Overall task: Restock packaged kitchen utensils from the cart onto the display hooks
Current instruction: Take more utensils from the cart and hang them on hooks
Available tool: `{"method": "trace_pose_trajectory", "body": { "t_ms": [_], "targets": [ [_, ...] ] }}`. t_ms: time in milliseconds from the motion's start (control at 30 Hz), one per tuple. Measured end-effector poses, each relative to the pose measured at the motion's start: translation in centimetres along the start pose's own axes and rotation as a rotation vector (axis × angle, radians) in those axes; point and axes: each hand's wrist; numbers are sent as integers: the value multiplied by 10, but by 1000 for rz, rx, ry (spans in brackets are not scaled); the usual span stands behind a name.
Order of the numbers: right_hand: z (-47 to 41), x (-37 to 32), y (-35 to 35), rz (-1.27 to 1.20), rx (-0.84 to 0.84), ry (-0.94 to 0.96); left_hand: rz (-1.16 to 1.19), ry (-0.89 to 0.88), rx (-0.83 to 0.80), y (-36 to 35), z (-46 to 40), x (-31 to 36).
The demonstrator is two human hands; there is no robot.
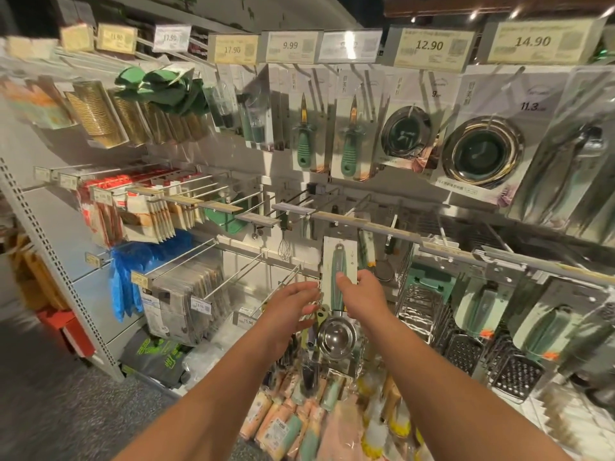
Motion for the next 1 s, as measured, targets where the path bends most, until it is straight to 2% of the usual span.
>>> {"method": "trace_pose_trajectory", "body": {
  "t_ms": [200,367,600,767,1000],
  "targets": [
    [-14,4,-4,40,-5,-96,19,17,9,10,1,-4],
    [-6,28,-3,185,-156,-161,43,47,-2,21,0,-7],
    [26,54,12,138,-112,-178,-175,18,34,32,2,-29],
    [79,92,43,8,15,-235,-314,36,-77,27,14,-57],
    [180,176,116,-218,362,-479,-557,42,-345,-46,59,-98]
  ]
}}
Point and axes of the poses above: each hand's wrist, its own z-axis away from the middle knuckle, its own y-axis out of the back of the hand, x = y × z, and after that the axes turned 12 degrees about x, right-handed
